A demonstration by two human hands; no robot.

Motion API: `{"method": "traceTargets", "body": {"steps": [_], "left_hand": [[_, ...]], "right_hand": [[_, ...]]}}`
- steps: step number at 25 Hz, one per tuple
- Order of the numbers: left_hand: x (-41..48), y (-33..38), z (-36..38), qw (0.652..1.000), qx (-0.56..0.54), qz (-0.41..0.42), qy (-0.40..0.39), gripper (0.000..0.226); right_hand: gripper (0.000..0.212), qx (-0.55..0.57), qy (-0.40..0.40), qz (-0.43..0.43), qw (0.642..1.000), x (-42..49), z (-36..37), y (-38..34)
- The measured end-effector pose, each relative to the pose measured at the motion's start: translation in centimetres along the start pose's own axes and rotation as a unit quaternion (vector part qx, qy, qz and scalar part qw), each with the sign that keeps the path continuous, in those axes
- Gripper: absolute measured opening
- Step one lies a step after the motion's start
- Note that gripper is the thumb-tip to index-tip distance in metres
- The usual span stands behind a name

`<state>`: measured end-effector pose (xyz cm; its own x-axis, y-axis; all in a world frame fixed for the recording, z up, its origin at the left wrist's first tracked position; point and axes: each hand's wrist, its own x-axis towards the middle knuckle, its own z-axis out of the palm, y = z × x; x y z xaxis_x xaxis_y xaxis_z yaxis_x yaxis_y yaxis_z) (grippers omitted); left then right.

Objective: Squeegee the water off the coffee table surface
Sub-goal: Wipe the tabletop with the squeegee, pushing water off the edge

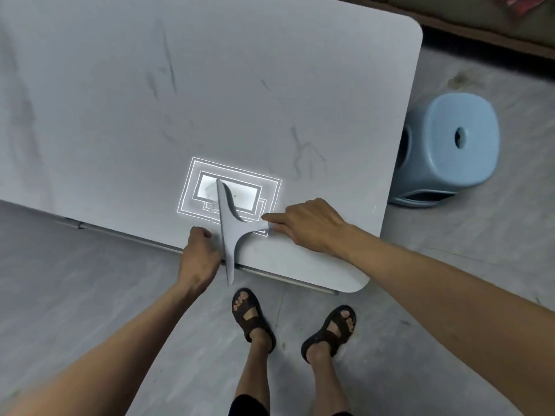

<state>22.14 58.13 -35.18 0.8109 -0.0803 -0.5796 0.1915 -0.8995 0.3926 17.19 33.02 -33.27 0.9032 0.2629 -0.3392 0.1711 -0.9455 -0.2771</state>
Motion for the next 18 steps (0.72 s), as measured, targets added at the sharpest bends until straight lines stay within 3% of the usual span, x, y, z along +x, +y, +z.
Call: {"method": "traceTargets", "body": {"steps": [6,13,16,18], "left_hand": [[-1.4,4.3,3.1,0.993,0.024,0.075,-0.093,0.042],[-4.2,9.5,8.1,0.970,0.070,0.156,-0.173,0.043],[-4.5,9.9,8.7,0.970,0.068,0.156,-0.174,0.040],[-4.3,9.4,8.2,0.974,0.059,0.154,-0.152,0.042]], "right_hand": [[0.039,0.038,0.018,0.217,0.975,-11.8,-0.8,7.8],[0.035,0.045,0.054,0.428,0.901,-25.7,-0.4,11.4],[0.036,0.068,0.068,0.458,0.884,-24.8,-1.8,11.1],[0.037,0.147,0.074,0.475,0.864,-21.0,-3.3,10.9]]}}
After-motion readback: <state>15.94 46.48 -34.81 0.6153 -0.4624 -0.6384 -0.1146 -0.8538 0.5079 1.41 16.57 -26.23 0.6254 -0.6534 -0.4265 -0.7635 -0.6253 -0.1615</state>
